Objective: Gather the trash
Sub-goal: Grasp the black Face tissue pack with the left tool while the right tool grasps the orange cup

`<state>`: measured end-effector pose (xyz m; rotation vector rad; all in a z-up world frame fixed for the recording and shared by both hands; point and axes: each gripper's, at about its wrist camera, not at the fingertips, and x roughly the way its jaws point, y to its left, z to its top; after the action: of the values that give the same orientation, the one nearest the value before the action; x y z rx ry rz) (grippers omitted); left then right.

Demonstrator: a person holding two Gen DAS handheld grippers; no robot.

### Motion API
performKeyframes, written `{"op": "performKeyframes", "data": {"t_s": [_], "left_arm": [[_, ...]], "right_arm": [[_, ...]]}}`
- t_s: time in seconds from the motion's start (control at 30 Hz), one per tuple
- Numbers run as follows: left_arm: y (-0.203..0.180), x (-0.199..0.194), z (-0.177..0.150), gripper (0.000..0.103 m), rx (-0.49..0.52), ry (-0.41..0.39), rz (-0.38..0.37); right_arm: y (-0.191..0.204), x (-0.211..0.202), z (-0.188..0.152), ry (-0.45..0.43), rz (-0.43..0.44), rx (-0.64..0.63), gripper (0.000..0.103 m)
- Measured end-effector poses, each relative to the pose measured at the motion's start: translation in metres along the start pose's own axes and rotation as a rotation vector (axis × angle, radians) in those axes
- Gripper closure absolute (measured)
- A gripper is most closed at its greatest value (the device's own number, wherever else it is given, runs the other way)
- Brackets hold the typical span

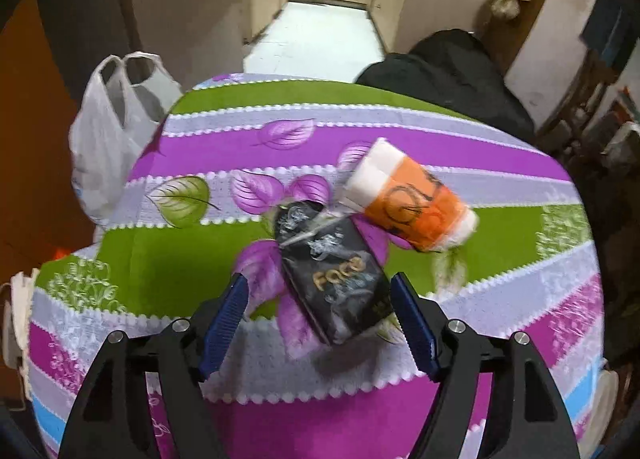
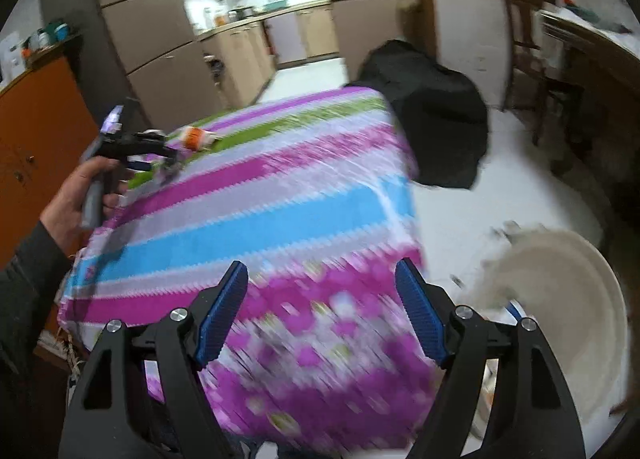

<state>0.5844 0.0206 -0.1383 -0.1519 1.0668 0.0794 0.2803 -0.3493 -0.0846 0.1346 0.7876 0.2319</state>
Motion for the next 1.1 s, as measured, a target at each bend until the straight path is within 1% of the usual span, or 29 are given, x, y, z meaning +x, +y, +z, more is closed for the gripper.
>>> {"op": "performKeyframes", "data": {"t_s": [0.03, 0.1, 0.13, 0.2, 0.23, 0.3, 0.33, 0.37, 0.43, 0.5, 0.53, 0.6, 0.67, 0.73, 0.83, 1.0, 1.03, 1.07, 1.1], "left_arm": [[0.002, 0.001, 0.001, 0.028, -0.003, -0.008, 0.027], [0.006, 0.006, 0.005, 0.025, -0.016, -0.006, 0.052], [0.008, 0.009, 0.007, 0.024, -0.030, 0.002, 0.044], [0.009, 0.011, 0.006, 0.021, -0.022, 0.003, 0.037], [0.007, 0.010, 0.008, 0.021, -0.014, 0.007, 0.029], [0.009, 0.007, 0.008, 0.021, -0.027, 0.007, -0.010], [0.011, 0.002, 0.009, 0.021, -0.040, 0.001, -0.039], [0.014, 0.000, 0.009, 0.021, -0.040, -0.003, -0.052], [0.020, -0.002, 0.006, 0.021, -0.030, -0.006, -0.055], [0.041, -0.015, 0.003, 0.021, -0.049, -0.030, -0.080], [0.058, -0.024, 0.003, 0.021, -0.074, -0.052, -0.088], [0.086, -0.031, 0.003, 0.021, -0.106, -0.068, -0.094], [0.109, -0.037, 0.005, 0.021, -0.124, -0.069, -0.115], [0.121, -0.039, 0.006, 0.020, -0.125, -0.063, -0.133], [0.126, -0.039, 0.005, 0.020, -0.109, -0.056, -0.142], [0.117, -0.030, 0.001, 0.020, -0.100, -0.029, -0.173], [0.114, -0.026, 0.000, 0.020, -0.094, -0.026, -0.176], [0.107, -0.024, 0.001, 0.020, -0.086, -0.019, -0.182], [0.102, -0.021, 0.001, 0.020, -0.078, -0.016, -0.189]], "right_arm": [[0.012, 0.009, 0.017, 0.001, 0.026, -0.049, 0.030], [0.036, 0.027, 0.044, 0.003, 0.057, -0.142, 0.030], [0.051, 0.043, 0.062, 0.011, 0.079, -0.206, 0.030], [0.072, 0.068, 0.089, 0.032, 0.109, -0.270, 0.030], [0.087, 0.091, 0.108, 0.071, 0.156, -0.305, 0.030], [0.104, 0.117, 0.130, 0.096, 0.184, -0.337, 0.030], [0.113, 0.137, 0.147, 0.115, 0.197, -0.346, 0.030], [0.116, 0.147, 0.155, 0.126, 0.210, -0.346, 0.030], [0.128, 0.178, 0.175, 0.151, 0.239, -0.354, 0.040], [0.142, 0.209, 0.185, 0.191, 0.247, -0.382, 0.043], [0.146, 0.217, 0.186, 0.200, 0.250, -0.393, 0.043], [0.161, 0.240, 0.190, 0.222, 0.259, -0.423, 0.043], [0.176, 0.264, 0.194, 0.241, 0.241, -0.447, 0.043], [0.188, 0.285, 0.200, 0.265, 0.227, -0.463, 0.043], [0.202, 0.312, 0.202, 0.305, 0.195, -0.489, 0.043], [0.208, 0.336, 0.193, 0.351, 0.130, -0.530, 0.044], [0.205, 0.340, 0.190, 0.357, 0.111, -0.527, 0.050], [0.202, 0.341, 0.188, 0.351, 0.091, -0.521, 0.054], [0.199, 0.338, 0.188, 0.332, 0.074, -0.508, 0.062]]}}
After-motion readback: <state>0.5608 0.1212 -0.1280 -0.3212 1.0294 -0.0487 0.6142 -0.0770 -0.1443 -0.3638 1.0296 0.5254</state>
